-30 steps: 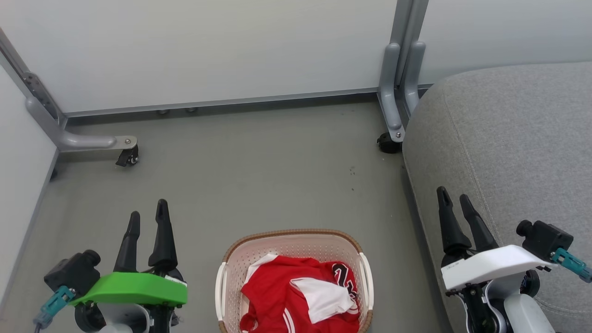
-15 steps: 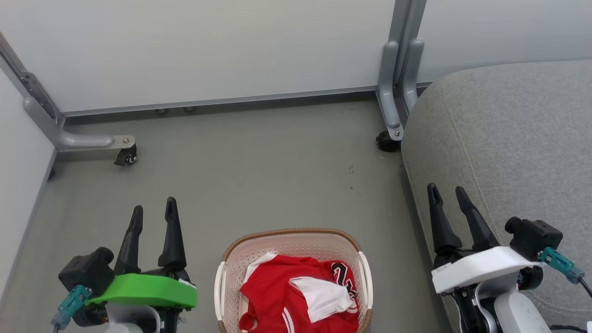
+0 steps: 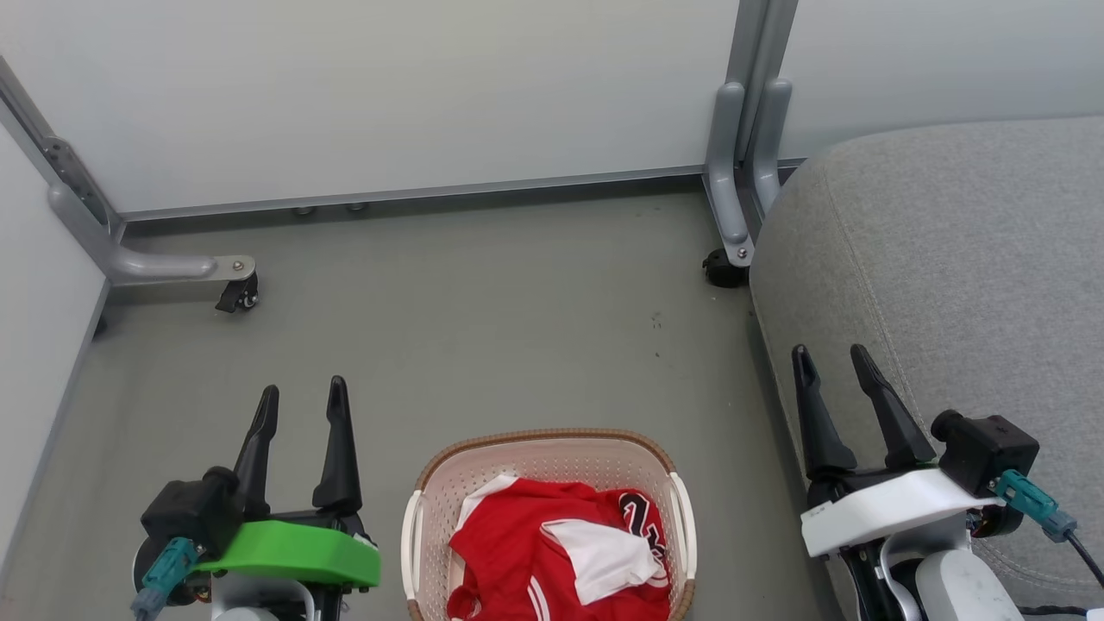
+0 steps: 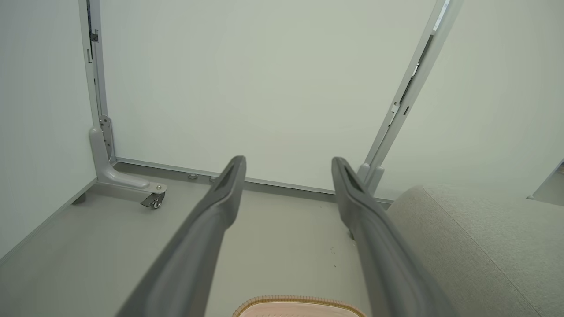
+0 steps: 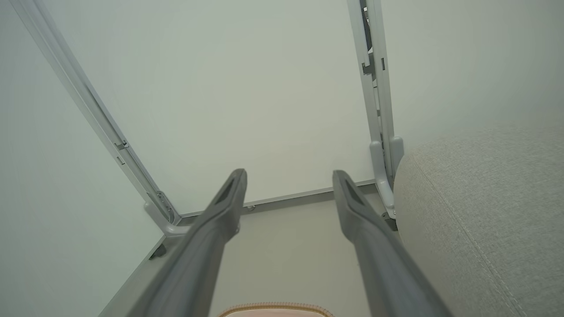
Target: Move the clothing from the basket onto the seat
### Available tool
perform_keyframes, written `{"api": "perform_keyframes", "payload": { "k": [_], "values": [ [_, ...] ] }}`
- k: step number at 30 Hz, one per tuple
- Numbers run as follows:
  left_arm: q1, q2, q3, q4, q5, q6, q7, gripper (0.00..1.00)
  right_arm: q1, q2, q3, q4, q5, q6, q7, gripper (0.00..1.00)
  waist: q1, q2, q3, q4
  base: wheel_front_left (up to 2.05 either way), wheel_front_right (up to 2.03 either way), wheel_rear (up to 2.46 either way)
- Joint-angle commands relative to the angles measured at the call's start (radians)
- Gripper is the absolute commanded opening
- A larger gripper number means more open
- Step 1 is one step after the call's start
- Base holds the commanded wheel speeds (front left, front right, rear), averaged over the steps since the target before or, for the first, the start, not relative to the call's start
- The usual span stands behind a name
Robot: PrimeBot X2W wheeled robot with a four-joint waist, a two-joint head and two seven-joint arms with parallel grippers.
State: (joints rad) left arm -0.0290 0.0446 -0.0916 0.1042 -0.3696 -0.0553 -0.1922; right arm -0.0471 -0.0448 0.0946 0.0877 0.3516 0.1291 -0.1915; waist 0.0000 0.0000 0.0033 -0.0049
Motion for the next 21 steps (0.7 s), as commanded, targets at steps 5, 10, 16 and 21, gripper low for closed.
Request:
{"api": "perform_keyframes", "payload": {
  "k": [5, 10, 16, 21],
  "values": [
    [0.013, 0.007, -0.012, 0.006, 0.056, -0.017, -0.016, 1.00, 0.006, -0.006, 0.003, -0.006, -0.053, 0.002, -0.018, 1.00, 0.0000, 0.0000, -0.002, 0.003, 0.00, 0.00, 0.00],
    [0.012, 0.007, -0.021, 0.011, 0.095, -0.015, -0.027, 1.00, 0.010, -0.006, 0.017, -0.003, -0.097, 0.002, -0.028, 1.00, 0.0000, 0.0000, -0.002, 0.003, 0.00, 0.00, 0.00],
    [0.016, 0.008, -0.017, 0.019, 0.130, -0.012, -0.040, 1.00, 0.009, -0.007, 0.018, -0.006, -0.137, 0.003, -0.041, 1.00, 0.0000, 0.0000, -0.002, 0.002, 0.00, 0.00, 0.00],
    [0.018, 0.008, -0.016, 0.023, 0.170, -0.013, -0.048, 1.00, 0.005, -0.007, 0.025, -0.006, -0.176, 0.003, -0.050, 1.00, 0.0000, 0.0000, 0.000, 0.002, 0.00, 0.00, 0.00]
  ]
}}
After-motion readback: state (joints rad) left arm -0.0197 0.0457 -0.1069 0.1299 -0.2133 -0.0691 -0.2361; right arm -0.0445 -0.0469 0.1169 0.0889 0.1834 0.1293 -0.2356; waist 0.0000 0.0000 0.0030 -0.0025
